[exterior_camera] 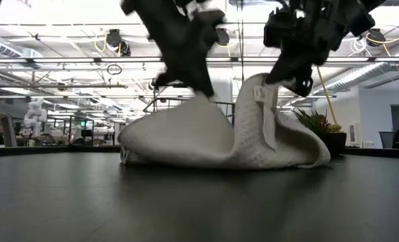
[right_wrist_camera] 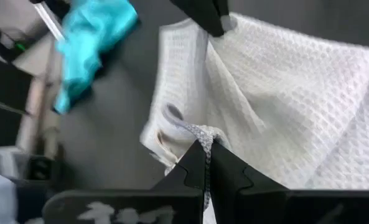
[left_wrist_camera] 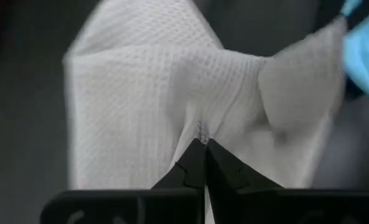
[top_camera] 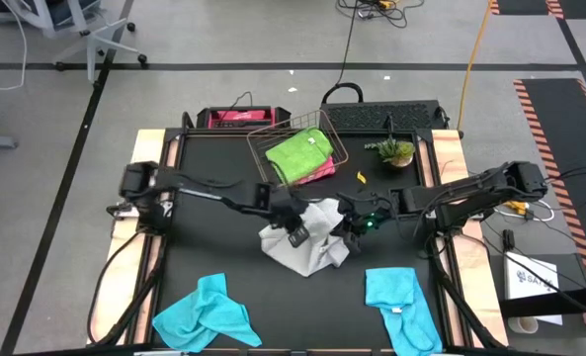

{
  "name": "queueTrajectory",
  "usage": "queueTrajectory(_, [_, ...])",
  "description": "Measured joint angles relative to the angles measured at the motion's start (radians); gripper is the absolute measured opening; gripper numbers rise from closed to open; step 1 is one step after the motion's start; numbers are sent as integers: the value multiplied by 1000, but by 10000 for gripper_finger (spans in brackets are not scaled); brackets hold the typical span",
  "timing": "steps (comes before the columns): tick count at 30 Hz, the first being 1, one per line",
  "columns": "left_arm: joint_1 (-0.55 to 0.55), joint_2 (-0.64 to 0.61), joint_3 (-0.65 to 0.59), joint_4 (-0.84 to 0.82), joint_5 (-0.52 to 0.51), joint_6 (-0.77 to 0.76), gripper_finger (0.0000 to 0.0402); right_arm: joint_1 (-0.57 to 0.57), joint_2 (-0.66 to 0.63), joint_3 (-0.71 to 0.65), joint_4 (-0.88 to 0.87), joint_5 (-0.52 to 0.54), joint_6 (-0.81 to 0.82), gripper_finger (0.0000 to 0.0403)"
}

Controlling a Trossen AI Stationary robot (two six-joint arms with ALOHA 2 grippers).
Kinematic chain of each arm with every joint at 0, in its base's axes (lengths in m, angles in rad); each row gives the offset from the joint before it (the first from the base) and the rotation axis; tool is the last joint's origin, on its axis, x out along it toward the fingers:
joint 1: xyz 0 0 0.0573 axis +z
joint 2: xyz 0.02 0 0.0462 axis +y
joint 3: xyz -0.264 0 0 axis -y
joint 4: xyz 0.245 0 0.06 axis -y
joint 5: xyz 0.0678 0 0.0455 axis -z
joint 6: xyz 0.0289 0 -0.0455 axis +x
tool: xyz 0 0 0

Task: Fold microfiber towels
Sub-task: Fold the gray microfiber cloth

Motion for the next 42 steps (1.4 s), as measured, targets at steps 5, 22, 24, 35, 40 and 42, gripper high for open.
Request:
queueTrajectory(5, [-23,-201,0,-54,-143,0,2,0,-67,3,11,-139,99,0])
queueTrajectory(22, [-116,-671,0,-135,-536,121,2,-46,-513,2,179,-285,125,0])
queueTrajectory(24, [-119,-689,1,-113,-542,156,2,-66,-556,1,172,-227,101,0])
queueTrajectory(35, [-35,-701,0,-74,-581,277,2,-221,-609,1,85,61,-90,0])
queueTrajectory(40, [35,-701,0,-41,-586,333,2,-312,-592,1,154,108,-202,0])
queueTrajectory(42, [61,-701,0,3,-571,371,2,-344,-592,1,195,102,-227,0])
